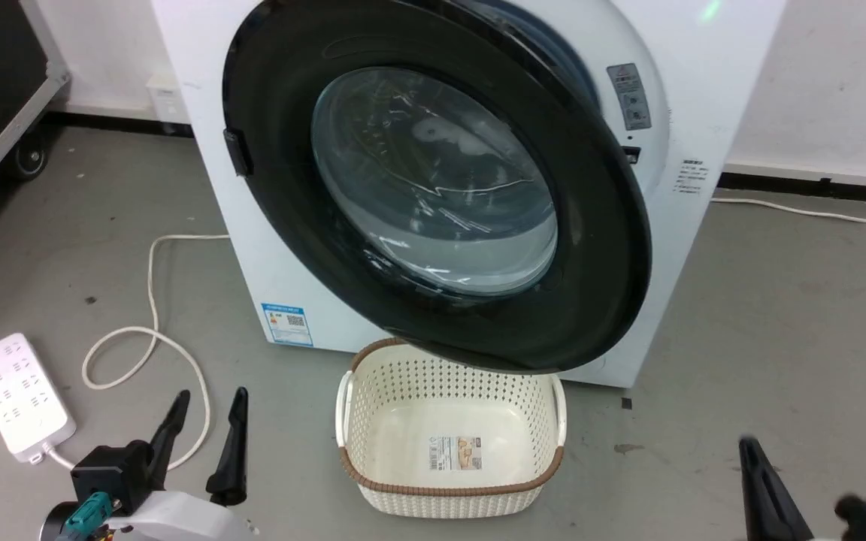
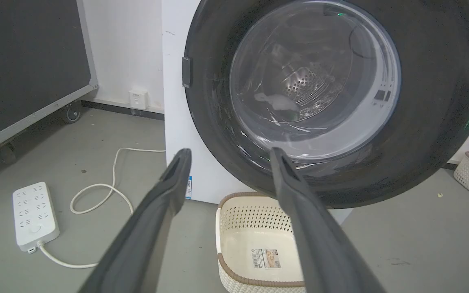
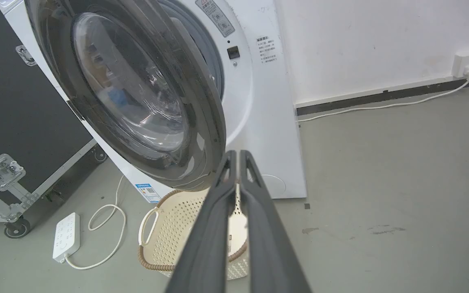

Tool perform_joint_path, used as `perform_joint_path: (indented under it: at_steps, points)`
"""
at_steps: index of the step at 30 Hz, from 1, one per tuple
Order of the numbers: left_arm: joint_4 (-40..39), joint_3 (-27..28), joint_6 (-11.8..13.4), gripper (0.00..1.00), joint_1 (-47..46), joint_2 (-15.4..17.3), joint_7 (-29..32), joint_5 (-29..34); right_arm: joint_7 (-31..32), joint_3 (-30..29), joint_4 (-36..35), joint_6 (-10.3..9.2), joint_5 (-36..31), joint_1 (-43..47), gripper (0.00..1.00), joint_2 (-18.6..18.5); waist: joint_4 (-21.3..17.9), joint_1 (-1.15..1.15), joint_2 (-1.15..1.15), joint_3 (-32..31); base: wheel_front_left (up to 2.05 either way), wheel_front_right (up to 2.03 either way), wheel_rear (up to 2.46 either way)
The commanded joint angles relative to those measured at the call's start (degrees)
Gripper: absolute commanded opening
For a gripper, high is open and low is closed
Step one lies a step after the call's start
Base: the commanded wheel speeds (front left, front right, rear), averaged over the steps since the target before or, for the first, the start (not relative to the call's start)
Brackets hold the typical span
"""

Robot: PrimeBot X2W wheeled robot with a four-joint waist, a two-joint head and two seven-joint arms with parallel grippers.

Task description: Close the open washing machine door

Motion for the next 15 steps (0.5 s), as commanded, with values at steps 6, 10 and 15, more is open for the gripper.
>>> perform_joint_path:
  at_steps: [6,10,15]
  points:
    - [-2.1,0.1,0.8,1.0,0.1,0.2,-0.8,1.0,4.5,4.1,-1.1,0.05,-0.8,-5.9,0.0,-0.1,2.0,0.0,0.0,1.7,0.0,0.0,0.0]
    - [-3.2,0.3,0.7,1.0,-0.6,0.7,-0.9,1.3,6.6,4.8,1.8,0.05,-1.4,-11.3,0.0,-0.1,3.4,0.0,0.0,3.4,0.0,0.0,0.0]
    - [-5.0,0.8,0.7,1.0,-2.4,1.0,-1.1,1.4,7.0,4.1,8.4,0.05,-2.7,-19.7,0.0,-0.1,4.8,0.0,0.0,6.7,0.0,0.0,0.0]
